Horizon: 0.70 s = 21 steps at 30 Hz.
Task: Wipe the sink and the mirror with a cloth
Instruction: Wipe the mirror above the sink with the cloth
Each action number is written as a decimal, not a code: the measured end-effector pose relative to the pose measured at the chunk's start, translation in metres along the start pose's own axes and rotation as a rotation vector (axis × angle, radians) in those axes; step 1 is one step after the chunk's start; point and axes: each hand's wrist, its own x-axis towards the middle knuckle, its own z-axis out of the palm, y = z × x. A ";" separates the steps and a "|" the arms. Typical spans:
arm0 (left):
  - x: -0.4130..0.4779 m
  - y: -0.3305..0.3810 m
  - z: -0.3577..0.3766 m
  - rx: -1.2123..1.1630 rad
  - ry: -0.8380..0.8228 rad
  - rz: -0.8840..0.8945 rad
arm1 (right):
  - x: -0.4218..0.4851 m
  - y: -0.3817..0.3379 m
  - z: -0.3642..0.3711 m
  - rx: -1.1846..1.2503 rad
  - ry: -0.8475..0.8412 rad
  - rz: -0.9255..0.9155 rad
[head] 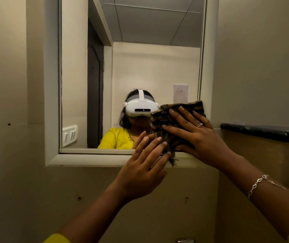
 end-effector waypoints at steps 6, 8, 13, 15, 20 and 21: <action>0.007 0.002 0.002 0.046 -0.073 0.066 | -0.012 0.011 -0.004 -0.067 -0.010 -0.002; 0.012 0.005 0.003 0.052 -0.083 0.089 | -0.019 0.017 -0.006 -0.096 -0.018 0.004; 0.023 0.012 0.005 0.043 -0.101 0.118 | -0.032 0.025 -0.010 -0.144 -0.016 0.024; 0.026 0.013 0.006 0.025 -0.099 0.106 | -0.031 0.025 -0.011 -0.142 -0.002 0.016; 0.028 0.014 0.010 -0.011 -0.128 0.051 | -0.026 0.021 -0.012 -0.078 0.081 0.084; 0.029 0.015 0.012 -0.028 -0.133 0.030 | -0.024 0.020 -0.013 -0.055 0.113 0.113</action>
